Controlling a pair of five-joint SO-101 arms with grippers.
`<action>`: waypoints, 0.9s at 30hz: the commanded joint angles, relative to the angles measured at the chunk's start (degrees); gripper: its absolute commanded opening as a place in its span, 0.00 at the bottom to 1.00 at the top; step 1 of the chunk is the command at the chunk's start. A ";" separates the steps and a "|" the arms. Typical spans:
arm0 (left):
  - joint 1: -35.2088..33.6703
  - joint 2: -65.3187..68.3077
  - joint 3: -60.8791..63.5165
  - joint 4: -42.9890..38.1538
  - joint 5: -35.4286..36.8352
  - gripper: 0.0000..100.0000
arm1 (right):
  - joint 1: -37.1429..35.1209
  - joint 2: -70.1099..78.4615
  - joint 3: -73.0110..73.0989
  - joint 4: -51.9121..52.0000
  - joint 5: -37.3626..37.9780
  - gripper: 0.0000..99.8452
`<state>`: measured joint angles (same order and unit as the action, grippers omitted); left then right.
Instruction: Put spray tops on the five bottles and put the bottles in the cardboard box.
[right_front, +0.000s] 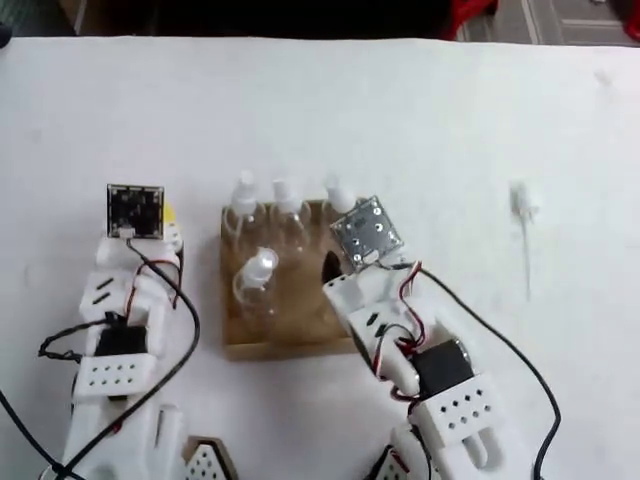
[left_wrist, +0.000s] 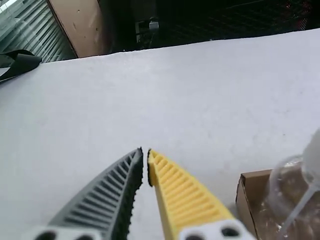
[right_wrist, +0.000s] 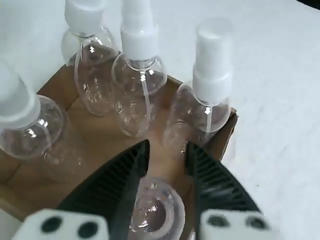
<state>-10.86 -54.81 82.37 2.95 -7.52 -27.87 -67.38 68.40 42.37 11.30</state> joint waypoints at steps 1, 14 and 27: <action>0.66 0.04 -0.44 -1.58 -0.44 0.02 | -0.40 -0.66 -0.35 -0.92 -0.53 0.18; 0.66 0.04 -0.44 -1.58 -0.44 0.02 | 8.75 -2.33 -26.46 15.60 -6.68 0.18; 0.66 0.04 -0.44 -1.58 -0.44 0.02 | 41.36 45.05 -66.37 30.20 3.16 0.18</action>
<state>-10.86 -54.81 82.37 2.95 -7.52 4.57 -39.08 14.68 71.91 10.95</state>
